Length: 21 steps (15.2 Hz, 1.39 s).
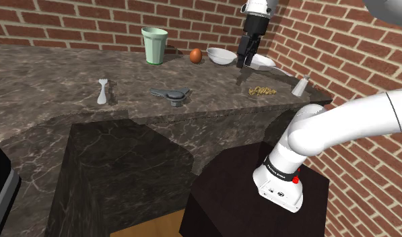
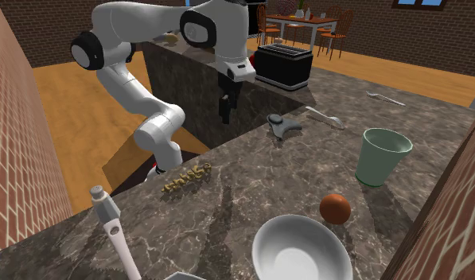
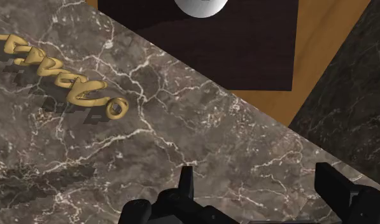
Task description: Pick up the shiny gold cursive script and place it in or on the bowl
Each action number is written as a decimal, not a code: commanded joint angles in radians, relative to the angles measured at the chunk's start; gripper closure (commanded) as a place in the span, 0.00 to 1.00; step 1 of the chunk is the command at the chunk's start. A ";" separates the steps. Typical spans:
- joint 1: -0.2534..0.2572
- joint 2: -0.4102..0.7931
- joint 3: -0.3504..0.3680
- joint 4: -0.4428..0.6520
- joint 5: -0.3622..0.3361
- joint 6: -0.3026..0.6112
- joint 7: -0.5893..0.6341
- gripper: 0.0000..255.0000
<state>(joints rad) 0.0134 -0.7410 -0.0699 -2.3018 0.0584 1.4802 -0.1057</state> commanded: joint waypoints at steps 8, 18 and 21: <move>-0.060 -0.180 -0.031 -0.238 -0.203 0.130 -0.104 0.00; -0.173 -0.347 -0.137 -0.486 -0.484 0.338 -0.230 0.00; -0.182 -0.340 -0.155 -0.521 -0.502 0.380 -0.228 0.00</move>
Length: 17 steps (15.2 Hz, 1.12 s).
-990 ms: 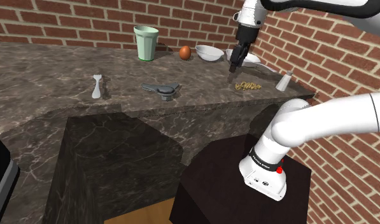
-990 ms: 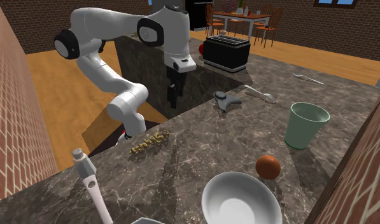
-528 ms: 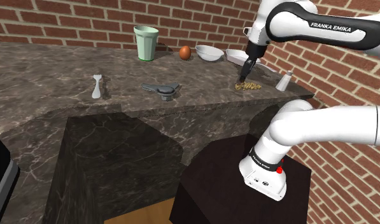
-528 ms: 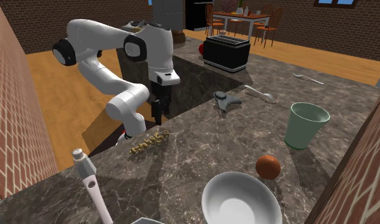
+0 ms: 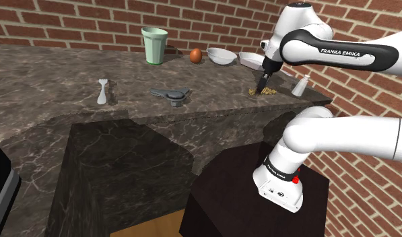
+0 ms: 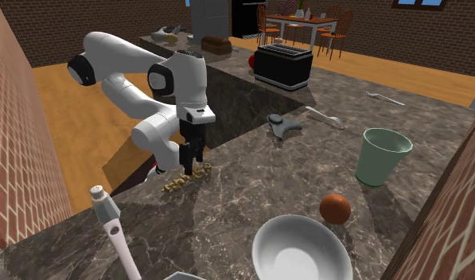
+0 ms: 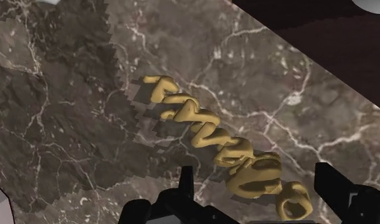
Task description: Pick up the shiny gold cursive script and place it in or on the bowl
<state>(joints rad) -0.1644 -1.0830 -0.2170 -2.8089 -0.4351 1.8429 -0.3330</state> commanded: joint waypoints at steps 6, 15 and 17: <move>-0.012 0.011 -0.024 -0.042 -0.026 0.056 0.002 0.00; -0.012 0.011 -0.024 -0.042 -0.026 0.055 0.002 1.00; -0.012 0.011 -0.024 -0.041 -0.026 0.055 0.002 1.00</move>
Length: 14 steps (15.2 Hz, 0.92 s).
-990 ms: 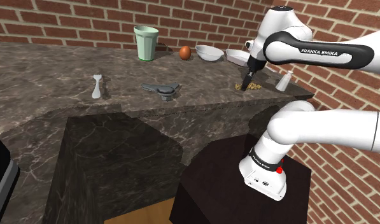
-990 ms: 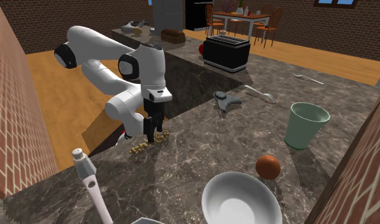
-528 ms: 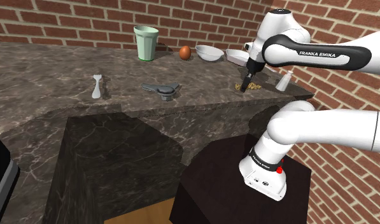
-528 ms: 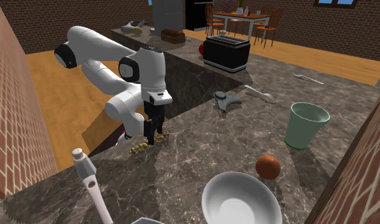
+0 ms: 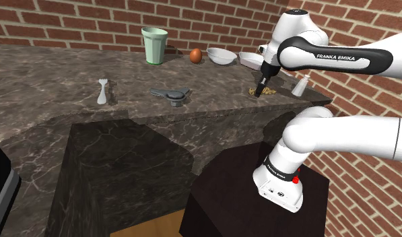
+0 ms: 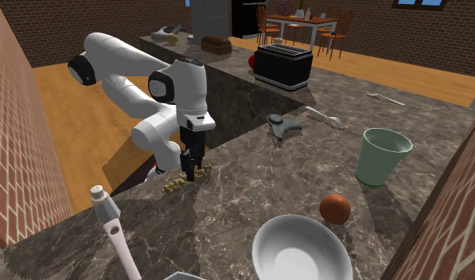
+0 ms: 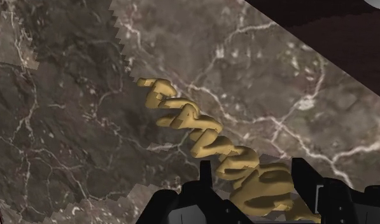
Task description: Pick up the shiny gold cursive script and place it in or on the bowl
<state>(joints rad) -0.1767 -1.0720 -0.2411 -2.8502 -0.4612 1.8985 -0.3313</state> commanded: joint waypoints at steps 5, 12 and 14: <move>0.002 -0.001 0.003 0.012 0.005 -0.013 -0.003 1.00; 0.015 0.004 0.027 0.106 0.034 -0.100 -0.022 1.00; 0.019 0.008 0.033 0.134 0.042 -0.123 -0.028 1.00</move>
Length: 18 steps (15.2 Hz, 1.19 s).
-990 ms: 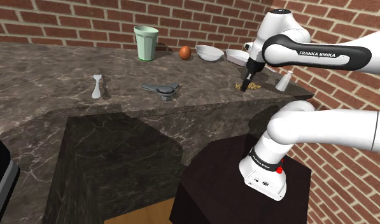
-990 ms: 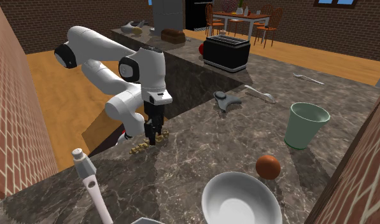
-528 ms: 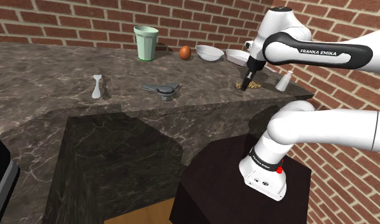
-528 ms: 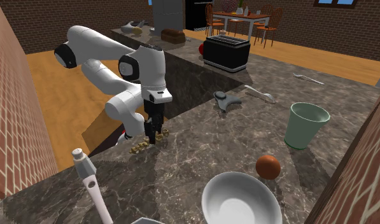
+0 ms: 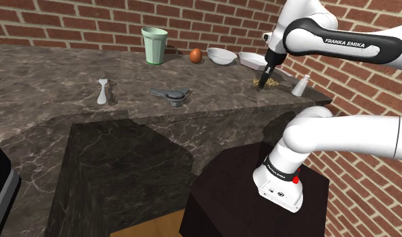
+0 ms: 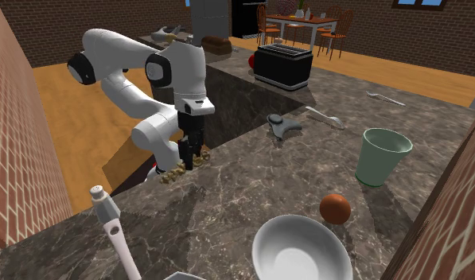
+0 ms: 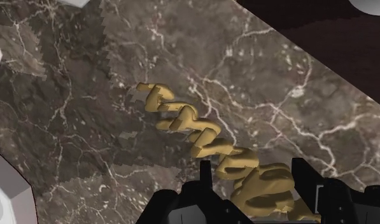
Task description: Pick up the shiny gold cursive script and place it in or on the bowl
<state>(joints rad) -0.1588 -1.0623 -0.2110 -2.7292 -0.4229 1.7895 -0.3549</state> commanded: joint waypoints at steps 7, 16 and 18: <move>0.010 0.019 0.022 0.114 0.026 -0.092 -0.023 1.00; 0.017 0.056 0.042 0.244 0.048 -0.183 -0.046 1.00; 0.025 0.141 0.024 0.285 0.042 -0.136 -0.043 1.00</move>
<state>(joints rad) -0.1382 -0.9596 -0.1830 -2.4668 -0.3809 1.6367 -0.4010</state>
